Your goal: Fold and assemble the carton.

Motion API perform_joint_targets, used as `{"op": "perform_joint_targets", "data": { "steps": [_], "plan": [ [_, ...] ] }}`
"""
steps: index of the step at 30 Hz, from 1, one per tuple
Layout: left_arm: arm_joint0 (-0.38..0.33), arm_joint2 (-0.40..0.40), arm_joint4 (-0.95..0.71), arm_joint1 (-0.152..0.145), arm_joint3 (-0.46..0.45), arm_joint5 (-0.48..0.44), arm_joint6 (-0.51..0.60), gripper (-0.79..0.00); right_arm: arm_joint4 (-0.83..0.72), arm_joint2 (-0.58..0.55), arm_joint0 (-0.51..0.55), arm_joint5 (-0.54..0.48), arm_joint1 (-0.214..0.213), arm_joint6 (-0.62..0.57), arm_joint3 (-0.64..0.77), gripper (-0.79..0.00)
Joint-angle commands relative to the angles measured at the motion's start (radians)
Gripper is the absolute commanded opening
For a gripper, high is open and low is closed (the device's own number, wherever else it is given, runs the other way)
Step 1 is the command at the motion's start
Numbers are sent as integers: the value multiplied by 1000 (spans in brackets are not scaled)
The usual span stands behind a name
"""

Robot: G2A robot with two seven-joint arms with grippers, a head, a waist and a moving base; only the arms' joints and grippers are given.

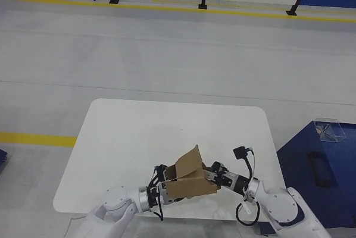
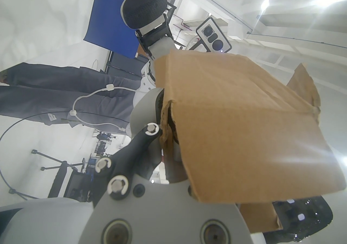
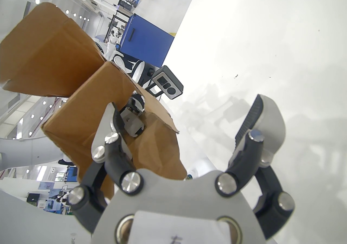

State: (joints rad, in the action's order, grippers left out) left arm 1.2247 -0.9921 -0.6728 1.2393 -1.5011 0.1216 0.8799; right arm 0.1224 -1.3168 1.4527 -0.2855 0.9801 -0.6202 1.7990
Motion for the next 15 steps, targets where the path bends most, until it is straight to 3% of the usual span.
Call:
{"op": "perform_joint_targets", "data": {
  "steps": [1, 15],
  "plan": [
    [2, -2, 0, -1, -1, 0, 1, -785, -1, 1, 0, 0, 1, 0, 0, 0],
    [28, -17, 84, -6, -23, -81, -79, -785, -16, 10, -14, 0, 6, -8, -11, 0]
  ]
}}
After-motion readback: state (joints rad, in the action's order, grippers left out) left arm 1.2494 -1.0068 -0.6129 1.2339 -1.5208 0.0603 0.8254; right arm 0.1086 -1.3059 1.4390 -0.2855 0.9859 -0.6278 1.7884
